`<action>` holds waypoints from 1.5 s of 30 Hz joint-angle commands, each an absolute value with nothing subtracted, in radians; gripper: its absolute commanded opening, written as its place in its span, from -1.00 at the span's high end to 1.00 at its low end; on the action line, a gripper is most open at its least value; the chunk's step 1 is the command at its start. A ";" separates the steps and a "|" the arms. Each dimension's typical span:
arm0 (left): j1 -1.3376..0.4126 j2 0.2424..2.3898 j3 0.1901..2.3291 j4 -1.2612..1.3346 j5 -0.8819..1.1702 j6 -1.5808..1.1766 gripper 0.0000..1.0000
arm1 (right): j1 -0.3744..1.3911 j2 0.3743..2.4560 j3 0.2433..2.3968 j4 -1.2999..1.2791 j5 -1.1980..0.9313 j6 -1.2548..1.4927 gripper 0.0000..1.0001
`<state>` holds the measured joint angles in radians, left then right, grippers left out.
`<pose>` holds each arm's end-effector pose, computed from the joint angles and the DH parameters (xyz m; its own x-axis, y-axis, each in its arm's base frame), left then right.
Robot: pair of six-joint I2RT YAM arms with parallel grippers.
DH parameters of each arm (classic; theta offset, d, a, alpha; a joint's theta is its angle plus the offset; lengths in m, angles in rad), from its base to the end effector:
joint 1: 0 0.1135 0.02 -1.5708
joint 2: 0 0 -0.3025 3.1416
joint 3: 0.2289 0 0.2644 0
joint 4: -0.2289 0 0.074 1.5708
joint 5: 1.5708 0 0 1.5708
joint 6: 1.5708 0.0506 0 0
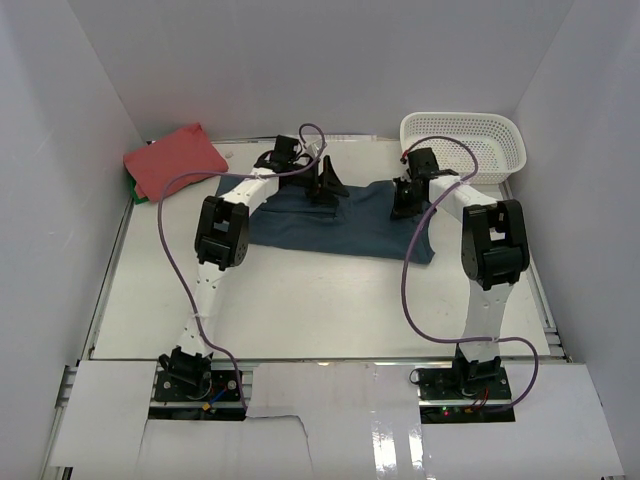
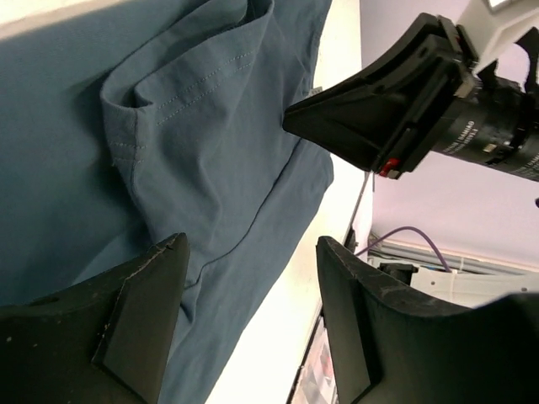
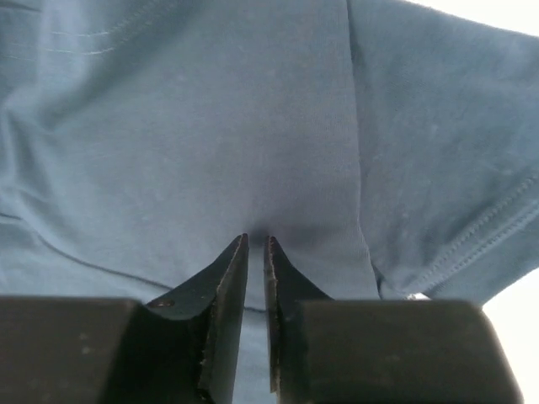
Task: Fold and stack the t-shirts
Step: Fold the other side of the tshirt into a rectangle
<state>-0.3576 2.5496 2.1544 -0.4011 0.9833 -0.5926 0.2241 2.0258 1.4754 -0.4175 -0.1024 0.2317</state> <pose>0.5502 -0.2506 0.1656 -0.9683 0.0313 -0.2478 0.2393 0.4014 -0.8841 0.4613 0.1104 0.1993 -0.8454 0.0416 -0.5325 -0.0857 0.9735 0.2122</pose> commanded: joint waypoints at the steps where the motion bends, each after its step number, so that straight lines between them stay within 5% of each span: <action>1: -0.377 2.536 2.172 -0.319 1.058 -0.615 -0.44 | 0.219 2.052 1.470 -0.422 -0.117 0.235 0.79; 10: -0.388 2.580 2.187 -0.337 0.974 -0.608 -0.40 | 0.218 2.074 1.447 -0.426 -0.077 0.233 0.85; 27: -0.385 2.563 2.143 -0.545 0.467 -0.468 -0.46 | 0.201 2.056 1.443 -0.452 -0.020 0.219 0.85; 37: -0.368 2.379 2.160 -0.529 0.360 -0.456 -0.50 | 0.186 2.056 1.466 -0.456 -0.040 0.204 0.84; 45: -0.364 2.188 2.165 -0.528 0.381 -0.433 -0.56 | 0.190 1.993 1.514 -0.371 -0.215 0.199 0.65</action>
<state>-0.3576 2.3703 2.1456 -0.5316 0.4000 -0.4637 0.1944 2.0583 1.4750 -0.4000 -0.1547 0.2127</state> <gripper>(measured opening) 0.777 0.177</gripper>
